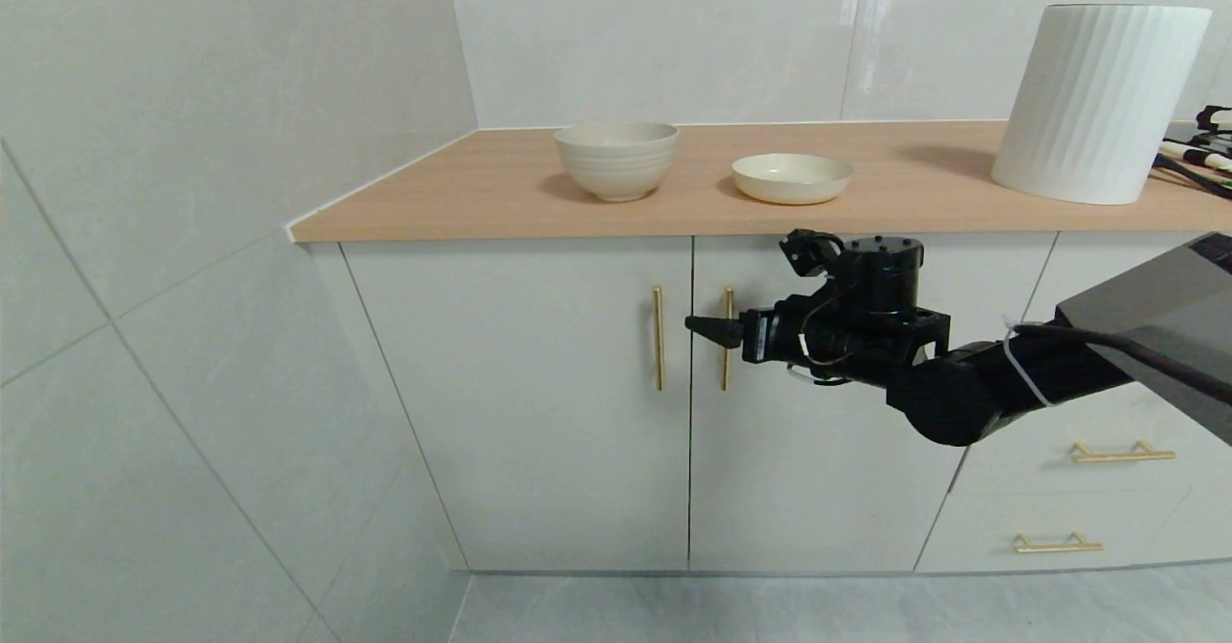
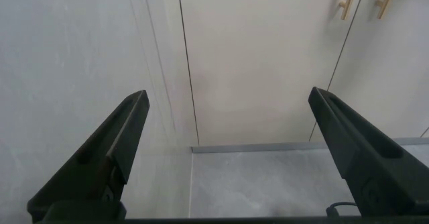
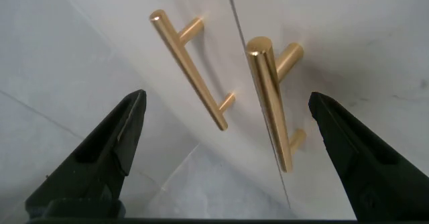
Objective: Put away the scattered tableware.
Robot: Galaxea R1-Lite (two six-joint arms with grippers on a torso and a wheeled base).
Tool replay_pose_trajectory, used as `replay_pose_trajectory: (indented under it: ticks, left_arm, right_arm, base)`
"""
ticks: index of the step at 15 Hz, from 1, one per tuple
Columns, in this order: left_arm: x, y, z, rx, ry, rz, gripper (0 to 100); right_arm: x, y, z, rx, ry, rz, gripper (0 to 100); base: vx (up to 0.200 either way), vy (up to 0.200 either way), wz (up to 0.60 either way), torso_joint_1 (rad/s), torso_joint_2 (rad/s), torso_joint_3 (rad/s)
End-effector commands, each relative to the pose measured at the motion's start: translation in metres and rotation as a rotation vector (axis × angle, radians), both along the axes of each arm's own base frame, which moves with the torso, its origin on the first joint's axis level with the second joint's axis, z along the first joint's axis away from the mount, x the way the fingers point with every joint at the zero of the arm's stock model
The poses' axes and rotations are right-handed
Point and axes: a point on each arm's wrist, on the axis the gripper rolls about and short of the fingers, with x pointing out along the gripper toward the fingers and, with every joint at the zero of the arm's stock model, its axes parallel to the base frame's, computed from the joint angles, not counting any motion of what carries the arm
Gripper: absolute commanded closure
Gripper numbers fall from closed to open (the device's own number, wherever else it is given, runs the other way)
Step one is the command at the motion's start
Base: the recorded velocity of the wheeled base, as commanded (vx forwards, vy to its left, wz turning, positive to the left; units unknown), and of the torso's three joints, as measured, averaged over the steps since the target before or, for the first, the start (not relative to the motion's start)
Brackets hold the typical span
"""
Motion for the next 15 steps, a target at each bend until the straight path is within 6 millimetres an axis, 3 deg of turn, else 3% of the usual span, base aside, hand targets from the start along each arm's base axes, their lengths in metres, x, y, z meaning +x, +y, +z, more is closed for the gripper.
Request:
replay_pose_trajectory:
  ticks: [1, 7, 15]
  left_arm:
    - [0.0, 0.0, 0.0, 0.0, -0.001, 0.0, 0]
    - [0.0, 0.0, 0.0, 0.0, 0.001, 0.0, 0]
    - [0.0, 0.0, 0.0, 0.0, 0.001, 0.0, 0]
  right_arm:
    - [0.005, 0.003, -0.01, -0.003, 0.018, 0.0, 0]
    - [0.013, 0.012, -0.009, 0.166, 0.04, -0.001, 0]
    - [0.0, 0.018, -0.009, 0.232, 0.146, 0.113, 0]
  base:
    - [0.0, 0.0, 0.0, 0.0, 0.0, 0.0]
    - [0.0, 0.0, 0.0, 0.0, 0.0, 0.0]
    - [0.0, 0.0, 0.0, 0.0, 0.0, 0.0]
